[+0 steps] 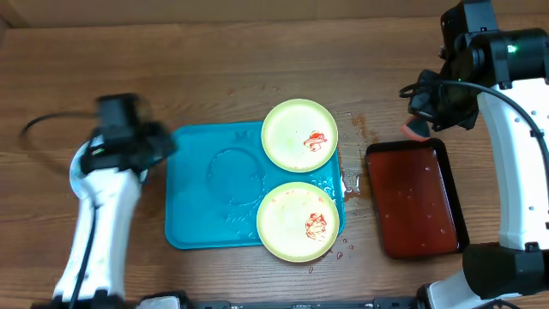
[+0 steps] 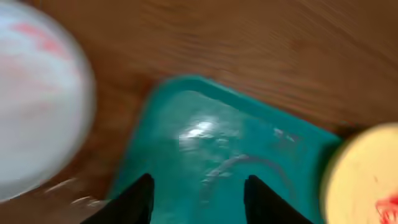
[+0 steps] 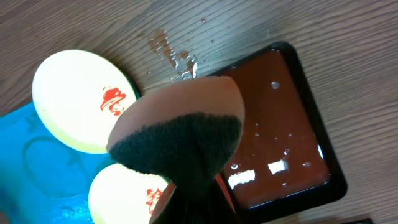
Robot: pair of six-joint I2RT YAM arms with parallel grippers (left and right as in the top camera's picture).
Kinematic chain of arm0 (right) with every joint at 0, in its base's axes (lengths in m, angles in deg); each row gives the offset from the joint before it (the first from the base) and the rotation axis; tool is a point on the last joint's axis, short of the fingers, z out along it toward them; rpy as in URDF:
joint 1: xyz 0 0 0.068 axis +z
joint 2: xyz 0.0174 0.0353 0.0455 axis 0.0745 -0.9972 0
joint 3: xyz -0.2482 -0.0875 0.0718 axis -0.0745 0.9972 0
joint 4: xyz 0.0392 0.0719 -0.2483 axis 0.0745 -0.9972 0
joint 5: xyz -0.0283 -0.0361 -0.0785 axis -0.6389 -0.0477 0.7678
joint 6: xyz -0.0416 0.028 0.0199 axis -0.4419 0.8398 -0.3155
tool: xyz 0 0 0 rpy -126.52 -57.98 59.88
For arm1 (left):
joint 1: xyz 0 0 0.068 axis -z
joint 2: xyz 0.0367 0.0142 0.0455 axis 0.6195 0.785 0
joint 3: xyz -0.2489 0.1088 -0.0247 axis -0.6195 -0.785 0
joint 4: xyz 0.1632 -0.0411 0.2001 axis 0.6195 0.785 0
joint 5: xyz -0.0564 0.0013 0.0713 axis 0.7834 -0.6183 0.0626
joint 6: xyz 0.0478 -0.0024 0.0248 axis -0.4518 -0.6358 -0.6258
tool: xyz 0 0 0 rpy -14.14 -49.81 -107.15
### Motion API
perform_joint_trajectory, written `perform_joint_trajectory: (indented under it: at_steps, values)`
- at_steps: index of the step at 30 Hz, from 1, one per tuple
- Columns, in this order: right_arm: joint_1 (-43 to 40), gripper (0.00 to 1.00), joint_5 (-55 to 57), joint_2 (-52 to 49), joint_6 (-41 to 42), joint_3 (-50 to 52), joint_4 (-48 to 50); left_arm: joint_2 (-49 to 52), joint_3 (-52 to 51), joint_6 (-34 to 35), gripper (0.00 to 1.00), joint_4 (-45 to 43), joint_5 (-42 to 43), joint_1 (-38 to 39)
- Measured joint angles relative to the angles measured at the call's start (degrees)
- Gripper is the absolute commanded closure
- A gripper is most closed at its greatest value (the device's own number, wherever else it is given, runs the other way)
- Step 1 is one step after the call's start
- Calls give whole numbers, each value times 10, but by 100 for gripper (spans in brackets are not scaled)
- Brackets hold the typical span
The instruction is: Clean dirty plates on tray and stack at the side
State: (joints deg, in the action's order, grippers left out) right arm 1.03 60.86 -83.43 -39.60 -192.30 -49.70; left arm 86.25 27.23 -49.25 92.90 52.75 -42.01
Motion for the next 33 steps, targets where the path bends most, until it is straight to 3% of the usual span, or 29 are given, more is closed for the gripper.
perform_joint_trajectory:
  at_steps: [3, 7, 11, 15, 20, 28, 33]
  values:
    - [0, 96, -11, 0, -4, 0, -3, 69, 1, -36, 37, -53, 36, 95]
    - [5, 96, -25, 0, -7, 0, -3, 171, 6, -63, 39, -81, 78, 188]
    - [41, 96, -31, 0, -7, 15, 12, 258, 38, -82, 37, -63, 93, 228]
    - [83, 96, -34, 2, -6, 61, 52, 274, 55, -85, 37, -70, 96, 224]
    - [129, 96, -41, -12, -6, 84, 70, 286, 75, -88, 50, -62, 96, 220]
    - [147, 96, -44, -44, -6, 84, 85, 289, 154, -77, 43, -18, 96, 220]
    - [147, 96, -44, -44, -6, 85, 87, 289, 173, -39, 46, -14, 96, 221]
